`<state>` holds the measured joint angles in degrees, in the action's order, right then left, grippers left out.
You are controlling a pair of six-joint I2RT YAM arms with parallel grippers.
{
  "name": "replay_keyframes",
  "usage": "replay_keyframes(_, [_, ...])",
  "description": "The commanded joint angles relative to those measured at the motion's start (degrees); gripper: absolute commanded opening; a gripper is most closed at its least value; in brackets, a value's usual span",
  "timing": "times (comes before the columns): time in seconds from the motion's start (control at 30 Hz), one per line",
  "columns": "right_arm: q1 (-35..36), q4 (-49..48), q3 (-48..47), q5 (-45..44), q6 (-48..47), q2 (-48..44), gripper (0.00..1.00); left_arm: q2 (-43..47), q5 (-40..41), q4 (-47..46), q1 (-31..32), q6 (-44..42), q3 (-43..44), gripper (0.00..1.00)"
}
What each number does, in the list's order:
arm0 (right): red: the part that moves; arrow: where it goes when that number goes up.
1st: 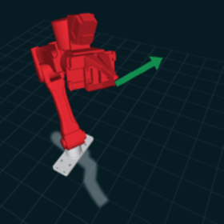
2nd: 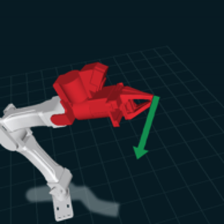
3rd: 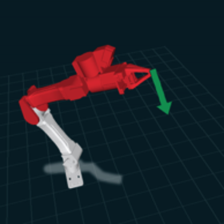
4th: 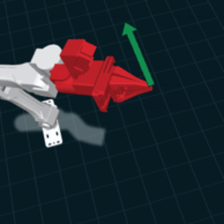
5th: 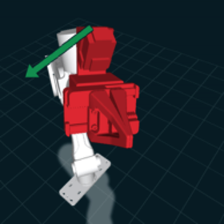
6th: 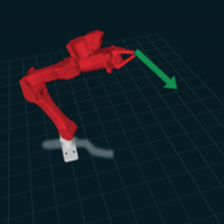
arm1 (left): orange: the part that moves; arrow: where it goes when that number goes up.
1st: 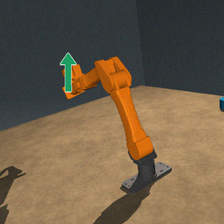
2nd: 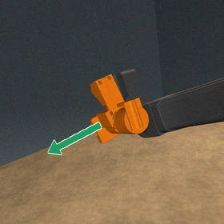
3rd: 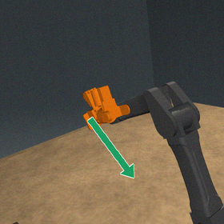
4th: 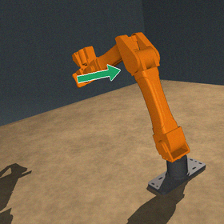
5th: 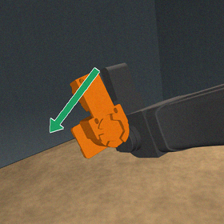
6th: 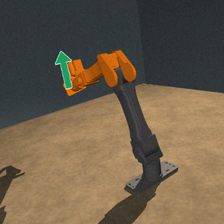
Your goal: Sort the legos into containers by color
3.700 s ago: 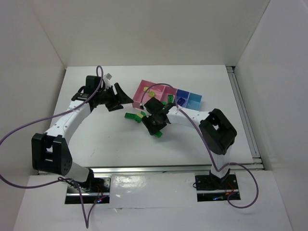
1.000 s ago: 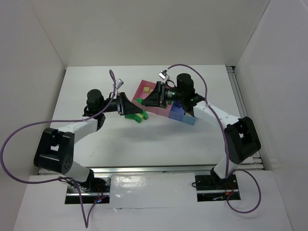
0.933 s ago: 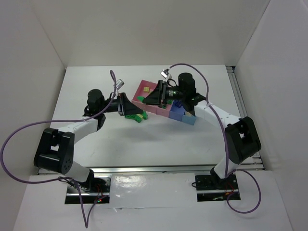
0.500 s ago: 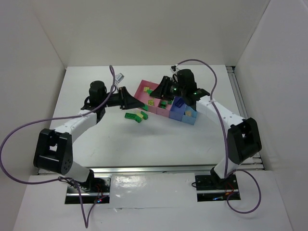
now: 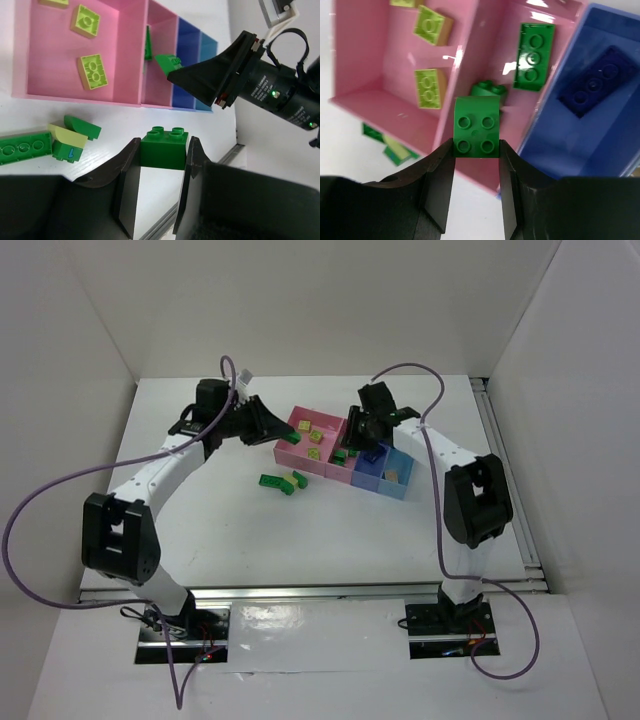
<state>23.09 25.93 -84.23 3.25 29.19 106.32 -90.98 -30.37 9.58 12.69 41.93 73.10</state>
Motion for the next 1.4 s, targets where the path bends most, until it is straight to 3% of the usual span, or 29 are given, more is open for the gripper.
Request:
replay_keyframes(0.0, [0.29,2.11,-3.31,-4.47,-1.94,1.42,0.27,-3.22,5.05,5.26,2.25,-0.98,5.20,0.00])
replay_keyframes(0.07, [0.29,0.97,-3.31,-3.95,-1.94,2.04,0.39,-5.25,5.59,7.37,3.40,-1.58,8.88,0.00])
replay_keyframes(0.1, [0.29,0.44,-3.31,-3.43,-1.94,2.05,0.61,-6.22,5.59,7.38,4.09,-1.59,9.68,0.00])
replay_keyframes(0.13, [0.29,-0.09,-3.31,-3.42,-1.94,2.05,0.72,-7.79,5.59,7.38,4.10,-1.59,10.48,0.00])
replay_keyframes(0.23, [0.29,-0.62,-3.31,-3.42,-1.94,1.52,0.83,-9.82,5.58,8.43,4.63,-2.11,13.20,0.00])
replay_keyframes(0.43, [0.29,-1.15,-0.08,-6.93,-1.94,-4.09,0.78,-16.15,5.59,9.58,7.35,-2.65,18.65,0.00])
replay_keyframes(0.6, [-3.66,-0.63,7.40,-17.12,0.43,-15.34,0.71,-22.39,8.74,10.80,11.74,-2.12,24.71,0.00])
replay_keyframes(0.73, [-7.09,1.48,12.06,-18.18,0.43,-25.52,0.71,-30.47,12.26,13.79,13.85,-1.59,36.28,0.00])
replay_keyframes(0.77, [-7.10,2.45,12.85,-18.19,0.43,-26.86,0.71,-32.31,13.48,14.49,13.85,-1.59,38.85,0.02])
replay_keyframes(0.8, [-7.70,3.85,12.86,-18.88,-0.09,-29.13,0.71,-36.42,14.45,17.28,14.46,-2.11,44.96,0.16])
replay_keyframes(0.9, [-9.11,6.32,14.17,-20.03,-0.10,-32.05,0.71,-42.59,15.78,21.69,15.00,-2.82,54.14,0.43])
replay_keyframes(0.93, [-9.12,6.32,14.18,-20.03,-0.10,-33.27,0.71,-45.14,15.78,23.44,15.00,-3.34,56.43,0.56])
replay_keyframes(1.07, [-10.26,7.73,14.18,-20.56,-0.71,-33.99,0.71,-43.68,14.73,22.77,15.00,-3.87,58.13,0.79])
replay_keyframes(1.27, [-9.74,4.84,13.04,-13.02,-3.16,-30.57,0.70,-34.37,16.40,22.76,15.00,-7.47,52.68,0.76])
replay_keyframes(1.37, [-3.51,3.16,10.58,-7.65,-7.91,-27.76,0.70,-25.41,22.35,23.37,14.38,-9.32,45.66,0.75])
